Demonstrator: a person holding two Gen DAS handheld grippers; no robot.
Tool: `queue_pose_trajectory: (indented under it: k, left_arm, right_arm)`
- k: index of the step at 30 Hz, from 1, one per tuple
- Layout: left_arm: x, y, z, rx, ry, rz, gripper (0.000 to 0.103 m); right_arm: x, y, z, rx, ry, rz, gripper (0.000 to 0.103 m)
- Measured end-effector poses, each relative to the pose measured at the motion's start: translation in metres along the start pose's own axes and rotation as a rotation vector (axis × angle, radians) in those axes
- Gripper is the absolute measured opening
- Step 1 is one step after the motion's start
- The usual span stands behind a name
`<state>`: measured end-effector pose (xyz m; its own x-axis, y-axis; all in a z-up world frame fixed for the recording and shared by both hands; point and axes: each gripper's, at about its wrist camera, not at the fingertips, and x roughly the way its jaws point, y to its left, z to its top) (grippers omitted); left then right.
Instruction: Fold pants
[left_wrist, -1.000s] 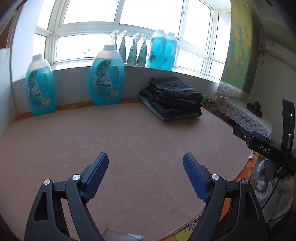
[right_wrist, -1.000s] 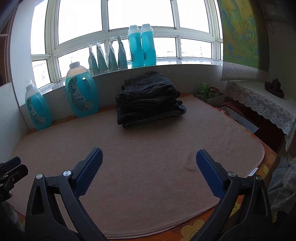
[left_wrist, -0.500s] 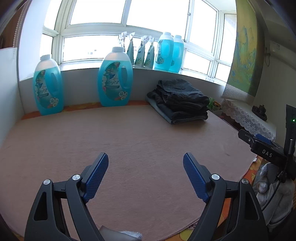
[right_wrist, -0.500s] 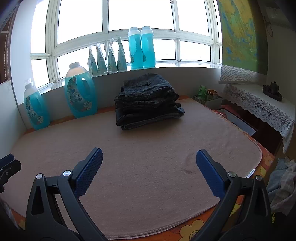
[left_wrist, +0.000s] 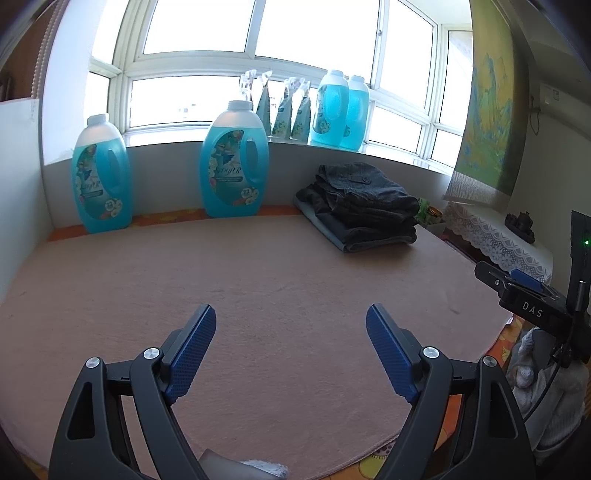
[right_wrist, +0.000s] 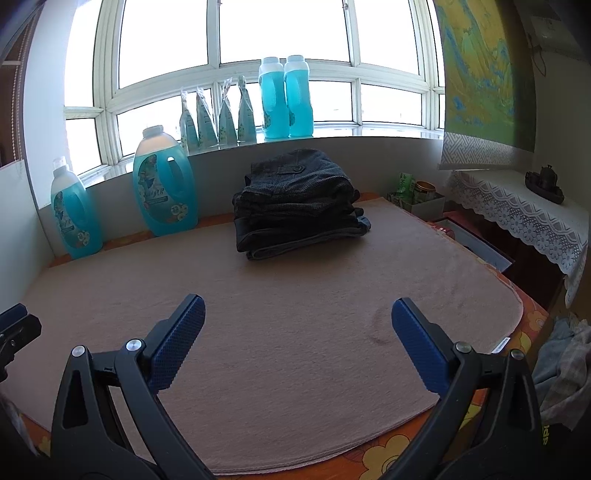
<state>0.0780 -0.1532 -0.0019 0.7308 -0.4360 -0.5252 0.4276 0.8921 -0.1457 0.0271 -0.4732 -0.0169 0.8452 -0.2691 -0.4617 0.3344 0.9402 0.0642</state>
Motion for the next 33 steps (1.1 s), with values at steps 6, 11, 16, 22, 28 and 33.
queue_pose_trajectory:
  k: [6,11,16,22,28,33]
  left_arm:
    - [-0.002,-0.001,0.0,-0.001,-0.008,0.0,0.084]
    - [-0.003,-0.001,0.0,0.005,-0.011,0.005,0.084]
    - [-0.003,-0.002,0.0,0.011,-0.012,0.011,0.084]
    - [-0.005,-0.003,0.0,0.014,-0.016,0.021,0.084]
    - [-0.006,-0.002,0.0,0.014,-0.018,0.025,0.084]
    - [-0.006,-0.002,0.0,0.014,-0.017,0.029,0.084]
  right_arm:
    - [-0.003,0.004,0.0,0.001,0.0,-0.001,0.103]
    - [-0.005,0.007,0.001,0.003,0.003,0.005,0.103]
    - [-0.006,0.009,0.001,0.001,0.0,0.009,0.103]
    - [-0.006,0.009,0.001,0.004,-0.001,0.011,0.103]
    - [-0.006,0.01,0.001,0.004,0.0,0.01,0.103]
    - [-0.006,0.012,0.001,0.002,0.002,0.013,0.103]
